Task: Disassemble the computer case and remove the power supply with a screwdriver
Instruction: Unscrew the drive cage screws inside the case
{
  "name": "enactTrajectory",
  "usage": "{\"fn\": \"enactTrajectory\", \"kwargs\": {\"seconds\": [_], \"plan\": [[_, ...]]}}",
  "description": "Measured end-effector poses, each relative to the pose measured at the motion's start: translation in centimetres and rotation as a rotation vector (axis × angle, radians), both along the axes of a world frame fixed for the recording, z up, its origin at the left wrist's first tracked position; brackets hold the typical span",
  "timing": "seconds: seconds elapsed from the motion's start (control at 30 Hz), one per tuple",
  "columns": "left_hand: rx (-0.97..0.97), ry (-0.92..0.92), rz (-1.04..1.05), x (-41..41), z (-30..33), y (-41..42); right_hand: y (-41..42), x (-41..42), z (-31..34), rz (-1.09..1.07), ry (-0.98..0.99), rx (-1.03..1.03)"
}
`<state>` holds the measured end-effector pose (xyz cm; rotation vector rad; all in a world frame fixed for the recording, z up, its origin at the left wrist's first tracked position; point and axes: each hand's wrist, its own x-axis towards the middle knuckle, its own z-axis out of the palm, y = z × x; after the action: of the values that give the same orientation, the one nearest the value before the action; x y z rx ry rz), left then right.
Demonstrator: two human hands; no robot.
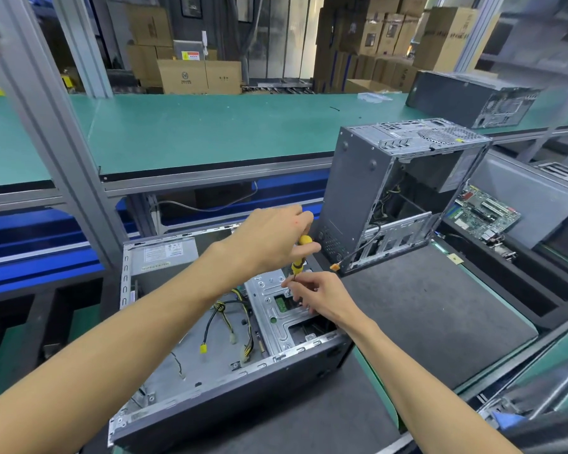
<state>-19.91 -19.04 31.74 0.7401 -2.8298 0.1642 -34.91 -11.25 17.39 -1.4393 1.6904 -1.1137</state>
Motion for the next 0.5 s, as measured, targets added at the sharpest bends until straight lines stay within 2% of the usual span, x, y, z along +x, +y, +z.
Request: {"fn": "enactTrajectory", "kwargs": {"seconds": [0.13,0.2,0.37,0.43,0.5], "plan": [[0.306,0.066,-0.166,0.4,0.3,-0.2,-0.2,-0.1,-0.3,-0.001,0.015,-0.006],[0.259,0.056,-0.131,0.3,0.3,-0.3,-0.2,-0.2,-0.4,-0.005,0.013,-0.010],[-0.059,0.022,0.092,-0.4,-0.9,-0.4,-0.2,-0.2,-0.4,-0.007,-0.018,-0.033],[-0.076,0.062,0.116,-0.4,-1.2,-0.5,-0.3,-0.2,-0.5,-0.009,-0.026,-0.038],[-0.007,0.117,0.064,-0.3,-1.2,-0.6,-0.3,-0.3,-0.6,-0.007,-0.022,-0.043]]}}
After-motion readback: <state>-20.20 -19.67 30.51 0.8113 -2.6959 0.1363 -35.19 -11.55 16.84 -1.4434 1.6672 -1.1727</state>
